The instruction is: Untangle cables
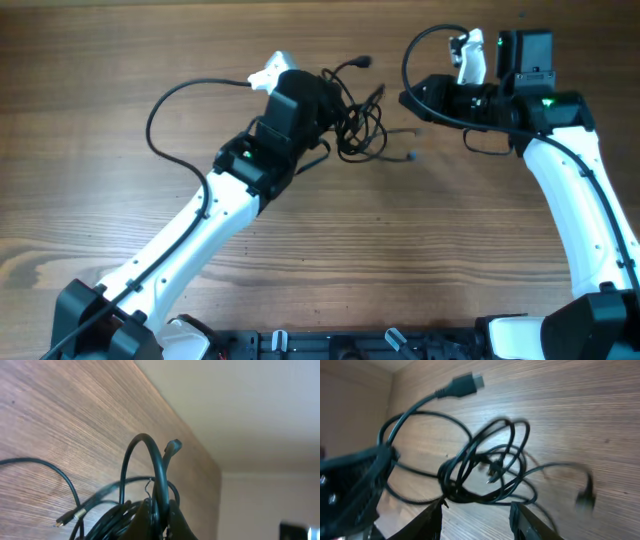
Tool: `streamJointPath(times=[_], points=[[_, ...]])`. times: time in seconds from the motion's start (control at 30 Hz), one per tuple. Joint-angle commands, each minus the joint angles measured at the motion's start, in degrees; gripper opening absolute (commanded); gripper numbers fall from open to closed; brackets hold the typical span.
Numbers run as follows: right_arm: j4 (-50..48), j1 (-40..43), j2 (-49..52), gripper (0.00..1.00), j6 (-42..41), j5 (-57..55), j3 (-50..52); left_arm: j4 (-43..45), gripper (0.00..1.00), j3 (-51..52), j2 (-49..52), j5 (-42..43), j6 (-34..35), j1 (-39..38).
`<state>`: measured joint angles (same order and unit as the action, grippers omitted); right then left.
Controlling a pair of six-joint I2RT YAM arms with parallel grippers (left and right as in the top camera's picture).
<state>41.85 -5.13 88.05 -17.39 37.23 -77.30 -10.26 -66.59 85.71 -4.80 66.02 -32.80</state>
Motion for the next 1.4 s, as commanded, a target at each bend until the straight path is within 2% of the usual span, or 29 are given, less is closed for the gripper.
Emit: streamJointPath(times=[0.0,0.03,0.2,0.4,0.63,0.73,0.93,1.1,1.37], points=[[-0.22,-1.73,0.68,0.45,2.4,2.75,0.07,1.73,0.04,-0.17,-0.61,0.28,14.86,1.7],[-0.26,-2.1,0.68,0.45,2.4,2.75,0.07,2.08,0.04,-0.17,-0.61,0.28,17.05,1.86],[-0.59,-4.39,0.68,0.46,3.5,2.69,0.07,3.87,0.04,-0.17,-0.61,0.83,36.52,1.9],[-2.01,-7.15,1.51,0.46,4.22,-3.89,0.07,7.15,0.04,-0.17,-0.66,5.44,48.24,1.9],[-5.09,-8.26,3.85,0.47,8.76,-4.66,0.07,8.15,0.04,-0.17,-0.66,7.19,53.4,1.9],[-8.44,-8.48,4.66,0.52,10.16,-6.12,0.07,8.15,0.04,-0.17,-0.7,7.87,53.83,1.9],[-10.21,-8.52,5.51,0.57,14.23,-7.48,0.07,8.35,0.04,-0.17,-0.83,10.14,58.95,1.9],[-10.71,-8.52,5.7,0.61,20.61,-10.86,0.07,8.41,0.04,-0.17,-0.87,10.12,58.97,1.92],[-12.68,-8.7,11.19,0.64,24.94,-6.6,0.09,8.79,0.04,-0.17,-1.33,10.56,58.97,2.95]])
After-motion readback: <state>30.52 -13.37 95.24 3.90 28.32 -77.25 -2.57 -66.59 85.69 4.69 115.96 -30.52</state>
